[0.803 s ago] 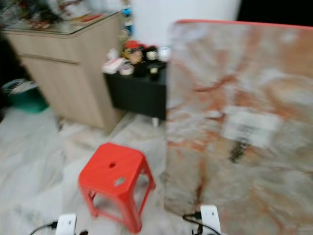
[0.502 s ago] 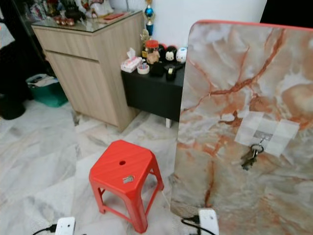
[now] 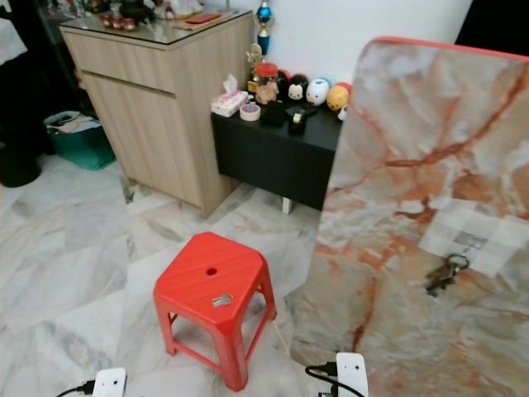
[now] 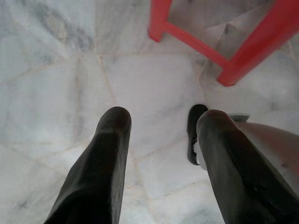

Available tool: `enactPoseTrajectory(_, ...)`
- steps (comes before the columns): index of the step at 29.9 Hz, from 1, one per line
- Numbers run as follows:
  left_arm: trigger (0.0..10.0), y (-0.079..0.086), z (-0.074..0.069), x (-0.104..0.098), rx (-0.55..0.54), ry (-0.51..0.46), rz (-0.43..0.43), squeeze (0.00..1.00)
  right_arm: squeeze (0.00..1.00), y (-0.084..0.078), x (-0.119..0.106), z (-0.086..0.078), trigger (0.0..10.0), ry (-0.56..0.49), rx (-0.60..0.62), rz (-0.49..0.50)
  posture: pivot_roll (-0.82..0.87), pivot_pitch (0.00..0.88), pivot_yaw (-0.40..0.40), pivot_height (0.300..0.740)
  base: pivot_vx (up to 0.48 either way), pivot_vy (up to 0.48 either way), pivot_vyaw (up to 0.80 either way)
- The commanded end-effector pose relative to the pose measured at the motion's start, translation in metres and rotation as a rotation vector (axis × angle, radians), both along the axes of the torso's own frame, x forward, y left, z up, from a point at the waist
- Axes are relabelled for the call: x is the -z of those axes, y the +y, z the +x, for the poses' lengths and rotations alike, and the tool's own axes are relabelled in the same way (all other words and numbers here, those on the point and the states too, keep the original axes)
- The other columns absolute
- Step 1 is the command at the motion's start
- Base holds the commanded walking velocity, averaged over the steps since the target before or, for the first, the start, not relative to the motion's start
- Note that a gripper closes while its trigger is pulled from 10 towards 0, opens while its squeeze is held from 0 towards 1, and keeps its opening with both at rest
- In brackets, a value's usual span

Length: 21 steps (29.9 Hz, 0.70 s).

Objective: Hang keys on a hook

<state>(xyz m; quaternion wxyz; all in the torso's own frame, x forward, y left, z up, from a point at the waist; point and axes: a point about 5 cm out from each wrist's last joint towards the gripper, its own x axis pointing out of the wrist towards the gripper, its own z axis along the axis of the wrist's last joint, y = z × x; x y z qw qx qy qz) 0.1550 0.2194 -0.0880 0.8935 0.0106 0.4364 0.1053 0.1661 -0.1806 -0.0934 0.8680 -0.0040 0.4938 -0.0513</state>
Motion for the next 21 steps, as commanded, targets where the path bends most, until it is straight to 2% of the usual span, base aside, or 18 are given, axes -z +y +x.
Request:
enactPoseTrajectory(1, 10.0, 0.001, -0.004, 0.002, -0.013, 0.016, -0.003, 0.0, 0.0, 0.0, 0.0, 0.001, 10.0, -0.009, 0.025, 0.008, 0.06, 0.0, -0.014, 0.74, 0.0, 0.349, -0.8)
enactPoseTrajectory(7, 10.0, 0.004, -0.006, 0.002, -0.014, 0.024, -0.004, 0.0, 0.0, 0.0, 0.0, 0.0, 10.0, -0.013, 0.024, -0.001, 0.06, 0.0, -0.013, 0.74, 0.0, 0.356, -0.75)
enactPoseTrajectory(21, 10.0, 0.023, -0.011, 0.0, -0.032, 0.045, 0.005, 0.0, 0.0, 0.002, -0.002, 0.003, 10.0, -0.037, 0.027, 0.014, 0.06, 0.0, -0.01, 0.74, 0.0, 0.373, 0.0)
